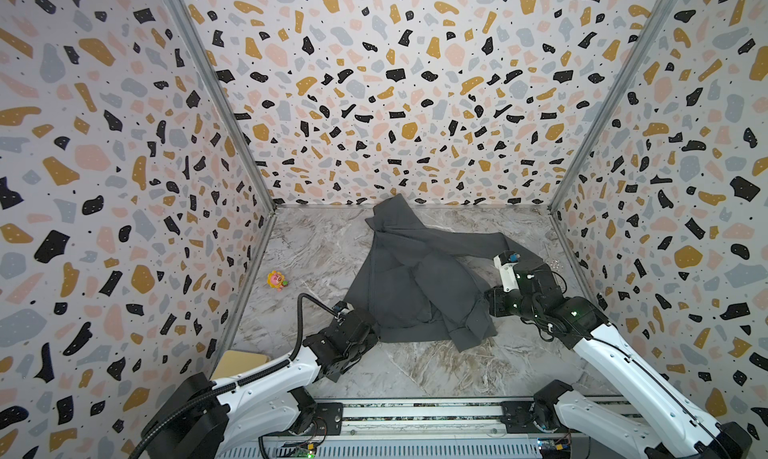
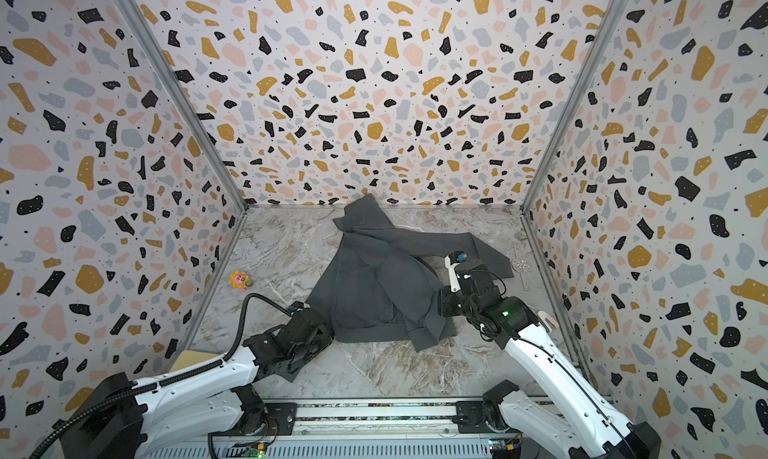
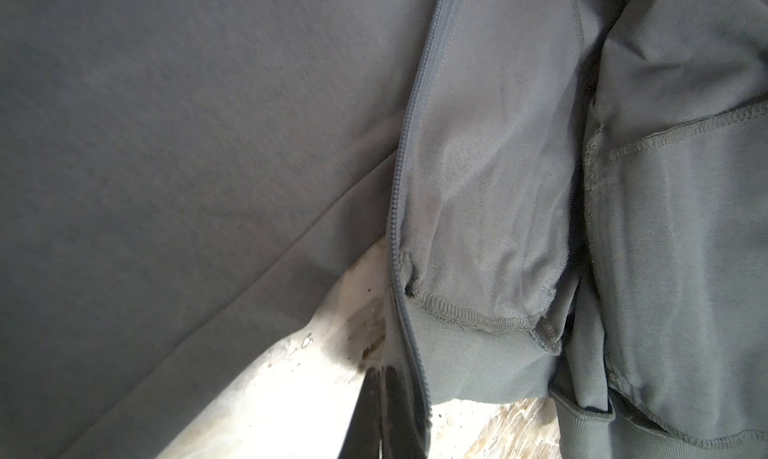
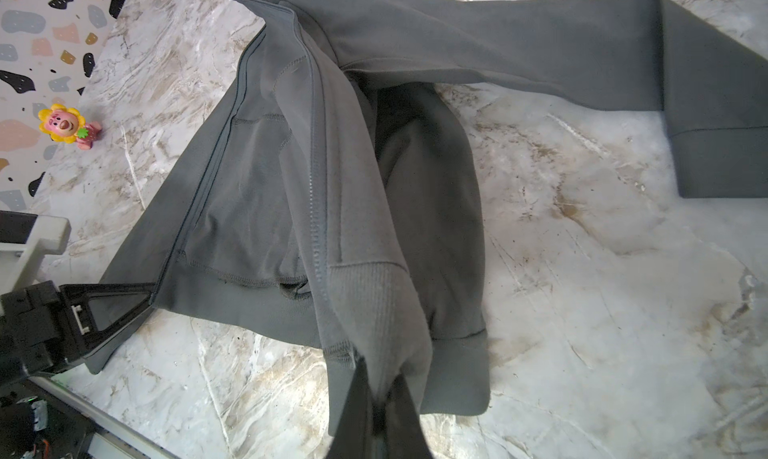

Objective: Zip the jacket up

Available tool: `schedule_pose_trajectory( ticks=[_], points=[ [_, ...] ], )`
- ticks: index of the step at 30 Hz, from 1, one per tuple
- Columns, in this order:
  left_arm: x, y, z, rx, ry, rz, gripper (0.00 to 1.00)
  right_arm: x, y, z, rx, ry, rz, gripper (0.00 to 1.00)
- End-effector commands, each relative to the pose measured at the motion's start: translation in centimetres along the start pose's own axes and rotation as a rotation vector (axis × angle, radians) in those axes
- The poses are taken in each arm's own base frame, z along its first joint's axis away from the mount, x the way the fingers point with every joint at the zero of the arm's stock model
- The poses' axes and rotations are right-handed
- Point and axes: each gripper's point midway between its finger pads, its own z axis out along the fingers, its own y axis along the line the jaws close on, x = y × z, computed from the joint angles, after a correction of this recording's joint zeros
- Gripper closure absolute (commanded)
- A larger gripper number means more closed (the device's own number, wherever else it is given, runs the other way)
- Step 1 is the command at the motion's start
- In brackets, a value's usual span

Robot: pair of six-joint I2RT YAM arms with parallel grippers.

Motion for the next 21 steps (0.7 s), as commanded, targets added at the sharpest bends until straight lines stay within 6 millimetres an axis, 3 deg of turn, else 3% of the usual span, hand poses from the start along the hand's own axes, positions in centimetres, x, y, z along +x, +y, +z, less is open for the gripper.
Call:
schedule_pose_trajectory(
  ticks=[1, 21],
  points=[
    [-0.57, -0.99, -0.48, 0.026, -0.017, 0.001, 0.94, 0.04, -0.26, -0.58, 0.01, -0.012, 0.008, 1.0],
    [-0.54, -0.98, -0.3, 0.032, -0.019, -0.003, 0.94, 0.24, -0.24, -0.41, 0.008, -0.005, 0.008, 1.0]
  ],
)
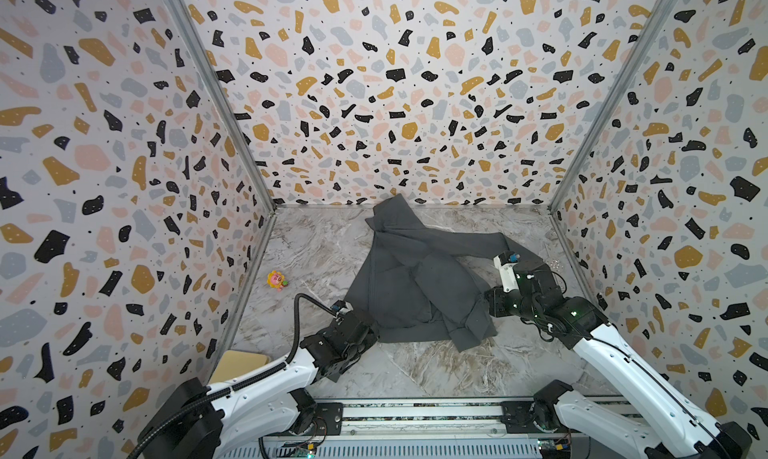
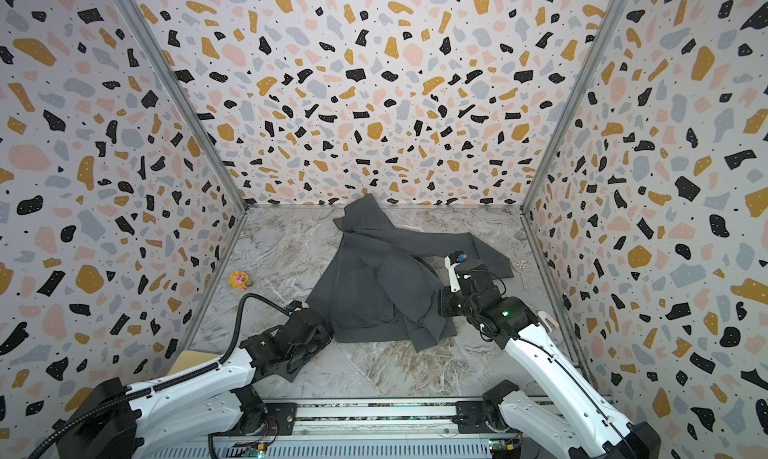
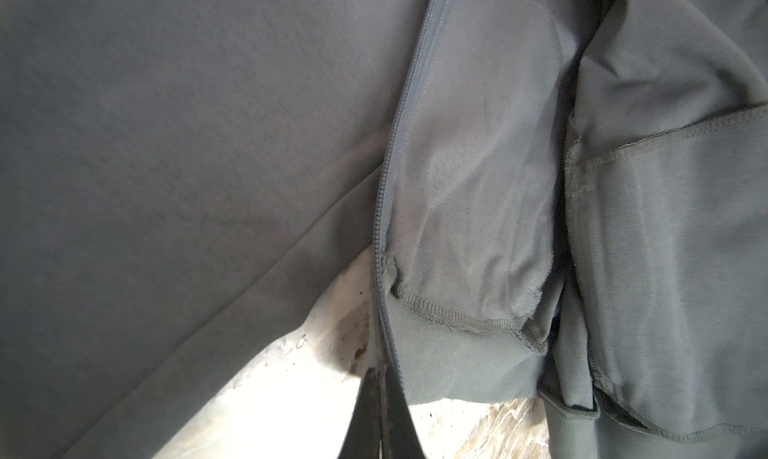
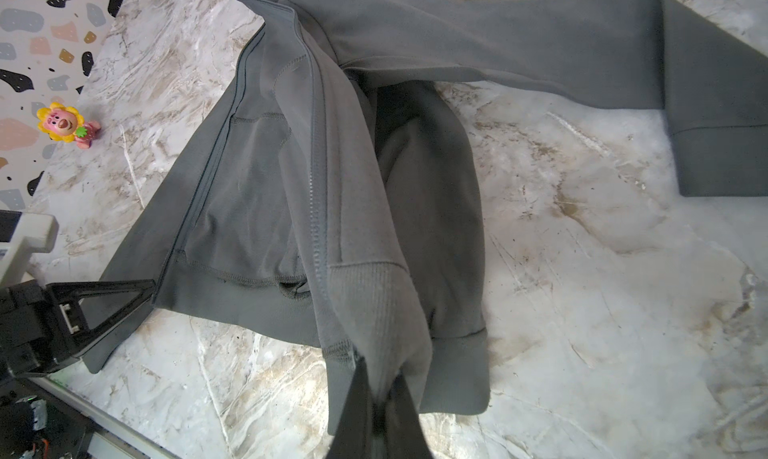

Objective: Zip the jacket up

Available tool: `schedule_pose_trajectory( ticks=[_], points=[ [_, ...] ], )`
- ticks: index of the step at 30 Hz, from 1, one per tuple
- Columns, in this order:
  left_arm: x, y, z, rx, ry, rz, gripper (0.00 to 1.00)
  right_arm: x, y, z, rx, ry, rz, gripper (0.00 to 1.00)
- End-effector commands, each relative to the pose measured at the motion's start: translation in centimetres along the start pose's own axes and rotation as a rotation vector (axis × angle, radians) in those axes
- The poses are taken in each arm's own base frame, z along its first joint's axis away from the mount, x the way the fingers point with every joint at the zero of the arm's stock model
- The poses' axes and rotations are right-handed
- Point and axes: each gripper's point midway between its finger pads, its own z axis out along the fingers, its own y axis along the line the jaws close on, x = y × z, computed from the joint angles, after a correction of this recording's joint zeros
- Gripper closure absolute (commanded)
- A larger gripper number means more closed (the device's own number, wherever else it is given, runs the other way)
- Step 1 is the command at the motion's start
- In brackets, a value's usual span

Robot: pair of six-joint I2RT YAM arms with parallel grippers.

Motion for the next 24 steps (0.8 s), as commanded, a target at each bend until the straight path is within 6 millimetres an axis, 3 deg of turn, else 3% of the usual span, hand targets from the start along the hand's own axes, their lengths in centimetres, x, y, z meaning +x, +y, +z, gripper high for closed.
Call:
schedule_pose_trajectory(
  ticks=[1, 24],
  points=[
    [-0.1, -0.8, 0.1, 0.022, 0.003, 0.0, 0.94, 0.3, -0.3, -0.4, 0.009, -0.004, 0.008, 1.0],
    [0.6, -1.8, 1.6, 0.001, 0.046, 0.064, 0.97, 0.7, -0.6, -0.2, 0.02, 0.0, 0.005, 1.0]
  ],
)
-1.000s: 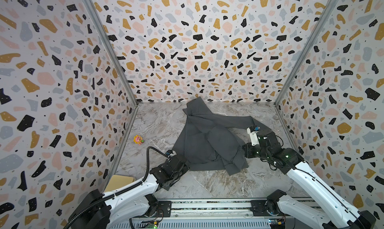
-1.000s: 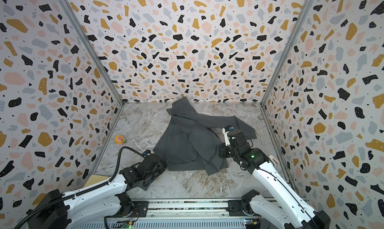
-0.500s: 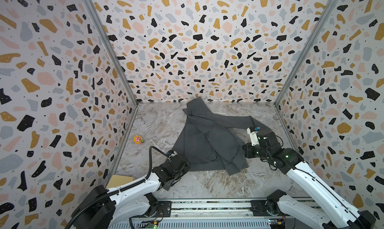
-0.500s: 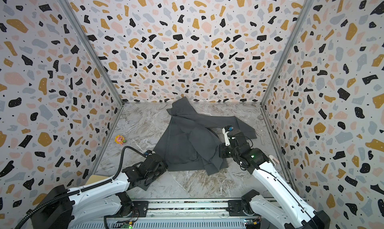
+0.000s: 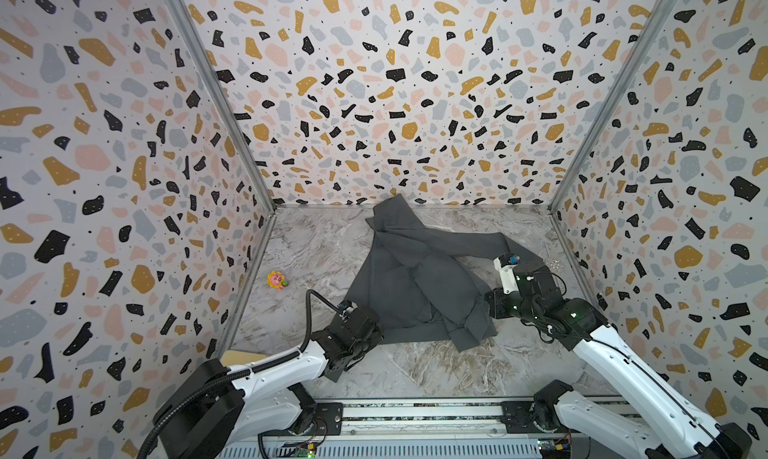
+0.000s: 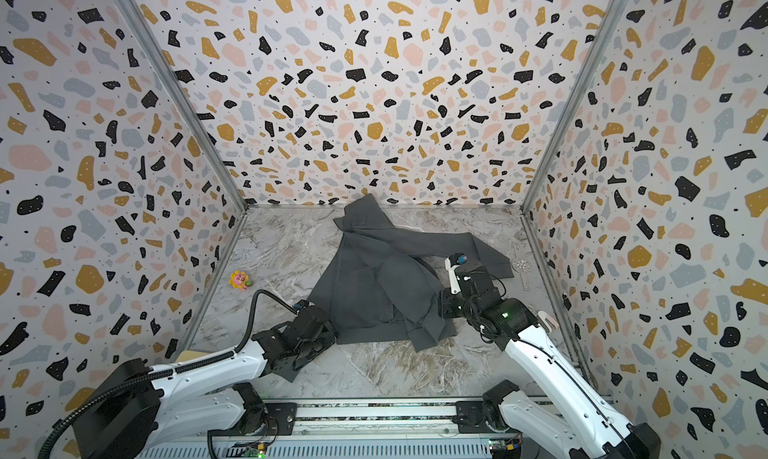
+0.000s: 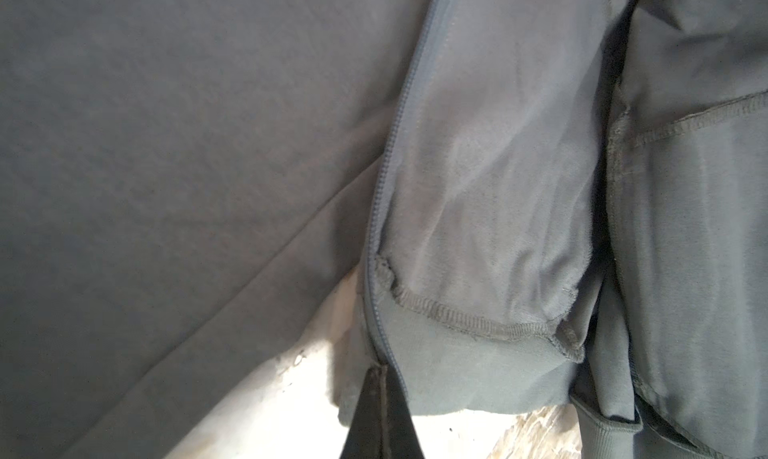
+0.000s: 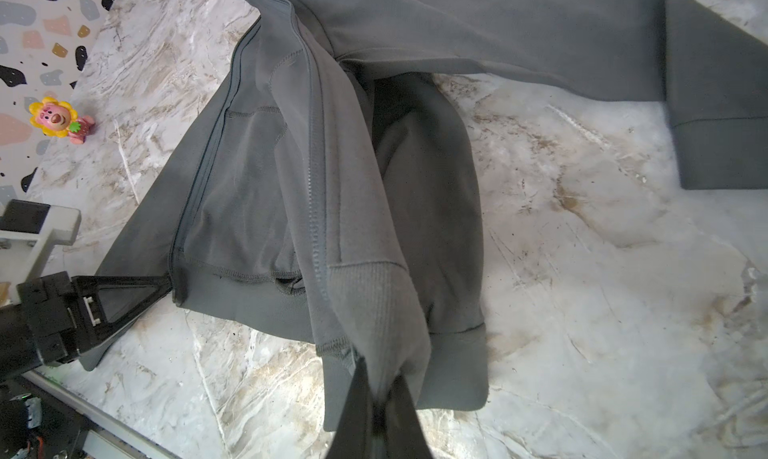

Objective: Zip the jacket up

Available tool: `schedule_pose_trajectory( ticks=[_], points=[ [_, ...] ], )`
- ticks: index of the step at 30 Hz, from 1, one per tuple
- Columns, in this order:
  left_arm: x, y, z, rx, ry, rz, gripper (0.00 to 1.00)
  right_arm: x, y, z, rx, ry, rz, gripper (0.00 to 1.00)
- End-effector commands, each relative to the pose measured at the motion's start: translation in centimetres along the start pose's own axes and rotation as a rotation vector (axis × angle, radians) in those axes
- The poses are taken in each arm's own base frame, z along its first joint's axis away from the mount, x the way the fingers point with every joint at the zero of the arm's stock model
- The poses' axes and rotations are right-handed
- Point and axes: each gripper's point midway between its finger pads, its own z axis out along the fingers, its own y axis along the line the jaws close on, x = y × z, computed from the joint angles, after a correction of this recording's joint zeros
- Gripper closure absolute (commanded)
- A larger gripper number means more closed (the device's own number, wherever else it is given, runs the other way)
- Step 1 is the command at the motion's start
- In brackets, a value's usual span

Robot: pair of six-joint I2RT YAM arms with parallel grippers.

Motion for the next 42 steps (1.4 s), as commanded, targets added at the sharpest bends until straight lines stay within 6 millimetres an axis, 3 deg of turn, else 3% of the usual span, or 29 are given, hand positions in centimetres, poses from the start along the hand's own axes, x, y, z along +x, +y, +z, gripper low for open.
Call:
schedule_pose_trajectory(
  ticks=[1, 7, 18, 28, 36, 42],
  points=[
    [-0.1, -1.6, -0.1, 0.035, 0.004, 0.028, 0.97, 0.2, -0.4, -0.4, 0.016, -0.008, 0.005, 1.0],
    [0.4, -0.9, 0.5, 0.008, 0.027, 0.044, 0.89, 0.3, -0.5, -0.4, 0.022, -0.006, -0.001, 1.0],
    [1.1, 0.0, 1.0, -0.022, 0.05, 0.063, 0.55, 0.2, -0.6, -0.3, 0.029, -0.008, -0.006, 1.0],
    [1.2, 0.8, 1.1, -0.037, 0.049, 0.064, 0.46, 0.2, -0.7, -0.3, 0.031, -0.005, -0.01, 1.0],
    [-0.7, 1.8, -2.6, 0.048, -0.081, -0.042, 0.32, 0.2, -0.6, -0.4, 0.025, -0.005, -0.008, 1.0],
    [-0.2, 4.5, -3.1, 0.05, -0.094, -0.139, 0.36, -0.1, -0.2, -0.1, 0.012, -0.004, -0.004, 1.0]
  ],
)
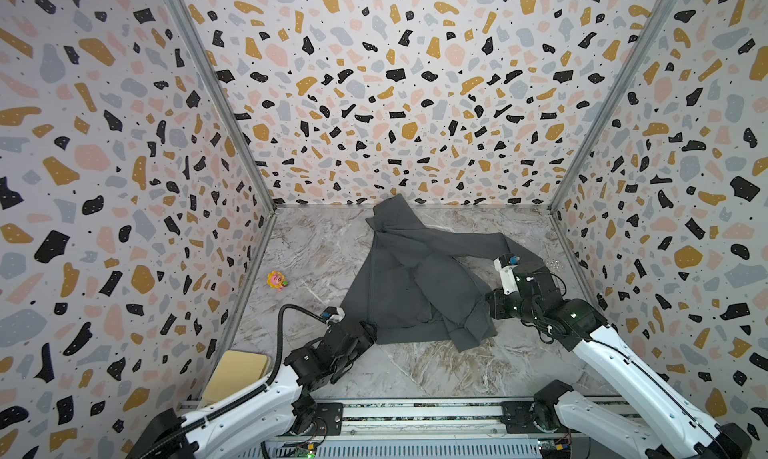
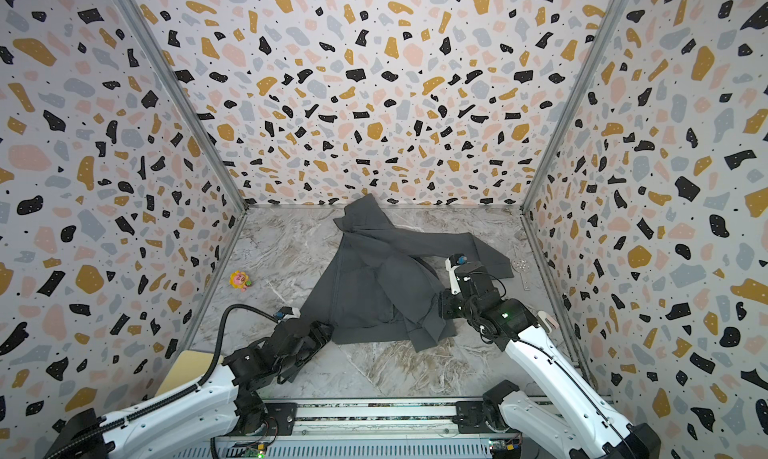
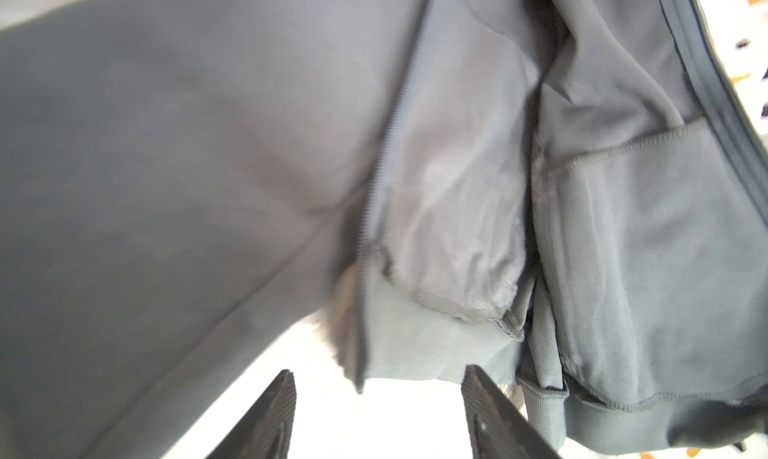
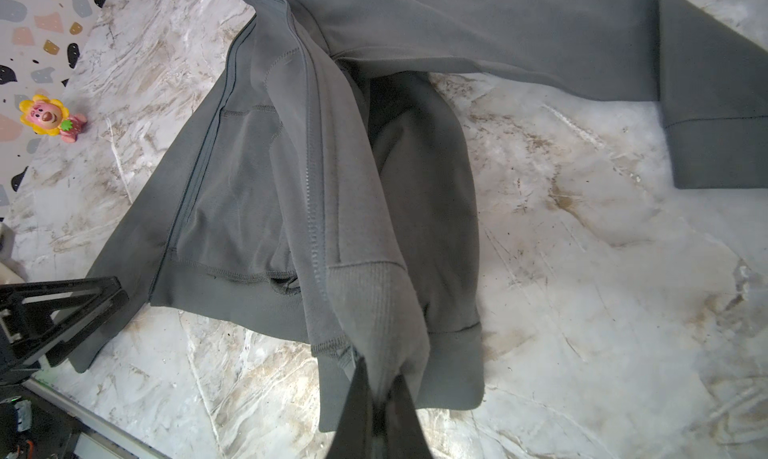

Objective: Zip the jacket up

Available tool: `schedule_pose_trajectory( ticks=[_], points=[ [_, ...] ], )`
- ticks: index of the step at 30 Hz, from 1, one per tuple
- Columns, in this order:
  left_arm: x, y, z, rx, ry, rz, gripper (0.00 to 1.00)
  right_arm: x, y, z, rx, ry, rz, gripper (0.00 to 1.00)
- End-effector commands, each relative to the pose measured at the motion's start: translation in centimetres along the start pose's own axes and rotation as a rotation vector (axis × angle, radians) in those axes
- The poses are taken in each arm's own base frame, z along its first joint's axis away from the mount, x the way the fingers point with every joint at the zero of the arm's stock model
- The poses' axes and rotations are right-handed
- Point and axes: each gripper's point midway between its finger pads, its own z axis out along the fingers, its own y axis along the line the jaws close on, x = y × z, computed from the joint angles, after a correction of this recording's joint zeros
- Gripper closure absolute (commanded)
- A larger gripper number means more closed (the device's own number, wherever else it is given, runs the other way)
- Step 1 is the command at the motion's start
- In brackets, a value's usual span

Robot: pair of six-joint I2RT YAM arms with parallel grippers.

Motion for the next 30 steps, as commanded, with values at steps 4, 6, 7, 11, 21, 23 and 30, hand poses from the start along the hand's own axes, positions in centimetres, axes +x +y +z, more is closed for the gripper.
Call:
schedule_pose_trajectory(
  ticks=[4, 6, 7, 11, 21, 23, 30],
  points=[
    [0.4, 2.0, 0.3, -0.058, 0.002, -0.037, 0.4, -0.3, 0.2, -0.1, -0.006, -0.004, 0.002, 1.0],
    [0.5, 1.8, 0.5, -0.078, 0.014, -0.014, 0.41, -0.3, 0.2, -0.1, -0.007, -0.002, 0.004, 1.0],
    [0.6, 1.8, 0.7, -0.089, 0.019, -0.002, 0.42, -0.3, 0.2, -0.2, -0.006, -0.004, 0.005, 1.0],
    [0.8, 1.2, 1.5, -0.109, 0.036, 0.025, 0.43, -0.2, 0.0, -0.4, 0.0, -0.006, 0.009, 1.0],
    [0.9, 0.0, 2.6, -0.154, 0.063, 0.084, 0.44, 0.1, -0.4, -0.8, 0.017, -0.009, 0.004, 1.0],
    [0.8, 0.2, 2.5, -0.154, 0.058, 0.076, 0.45, 0.1, -0.4, -0.8, 0.015, -0.007, 0.003, 1.0],
    [0.3, 1.5, 1.2, -0.159, 0.015, 0.039, 0.49, 0.1, -0.3, -0.5, 0.013, -0.006, 0.002, 1.0]
  ],
)
